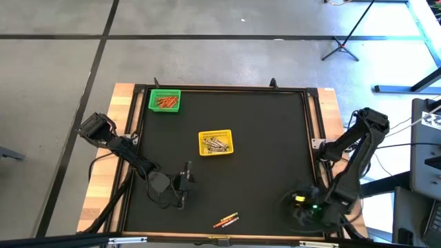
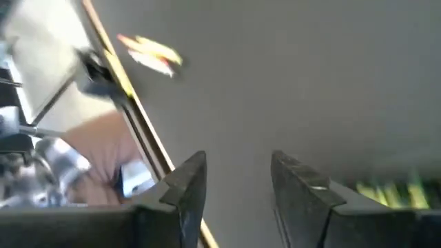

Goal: Sort crayons
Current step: Put the green crayon into the black bin

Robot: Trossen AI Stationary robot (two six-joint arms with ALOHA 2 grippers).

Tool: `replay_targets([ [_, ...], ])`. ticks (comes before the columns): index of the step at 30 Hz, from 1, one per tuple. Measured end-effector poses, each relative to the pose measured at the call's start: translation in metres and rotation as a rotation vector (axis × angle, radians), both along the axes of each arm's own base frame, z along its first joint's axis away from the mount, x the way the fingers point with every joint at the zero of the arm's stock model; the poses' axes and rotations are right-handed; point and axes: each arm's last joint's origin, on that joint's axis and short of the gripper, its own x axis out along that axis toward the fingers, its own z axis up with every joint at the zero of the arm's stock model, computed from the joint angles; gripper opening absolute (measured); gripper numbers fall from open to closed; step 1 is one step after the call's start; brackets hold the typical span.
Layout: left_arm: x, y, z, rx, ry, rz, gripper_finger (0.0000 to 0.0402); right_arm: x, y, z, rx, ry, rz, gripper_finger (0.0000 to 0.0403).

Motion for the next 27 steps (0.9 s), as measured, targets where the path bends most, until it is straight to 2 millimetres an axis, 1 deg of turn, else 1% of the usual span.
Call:
replay_targets([
  [4,0.0,0.0,0.0,0.0,0.0,-0.001,0.0094,0.033,0.001,-0.003,-0.133,-0.145,0.103,0.0157],
  [9,0.0,0.0,0.0,0.0,0.001,-0.002,0.0094,0.071,-0.002,-0.02,-0.283,-0.19,0.194,0.0156],
  [13,0.0,0.0,0.0,0.0,0.001,-0.002,0.0094,0.101,-0.006,-0.035,-0.32,-0.204,0.226,0.0156],
  [17,0.0,0.0,0.0,0.0,0.001,-0.002,0.0094,0.126,-0.003,-0.049,-0.324,-0.264,0.299,0.0156],
  [21,0.0,0.0,0.0,-0.001,0.001,-0.003,0.0094,0.145,0.0,-0.061,-0.305,-0.329,0.373,0.0156],
  [25,0.0,0.0,0.0,0.0,0.001,-0.003,0.0094,0.159,0.003,-0.073,-0.26,-0.372,0.4,0.0156],
  [27,0.0,0.0,0.0,0.0,0.001,-0.003,0.0094,0.162,0.006,-0.08,-0.267,-0.39,0.426,0.0156],
])
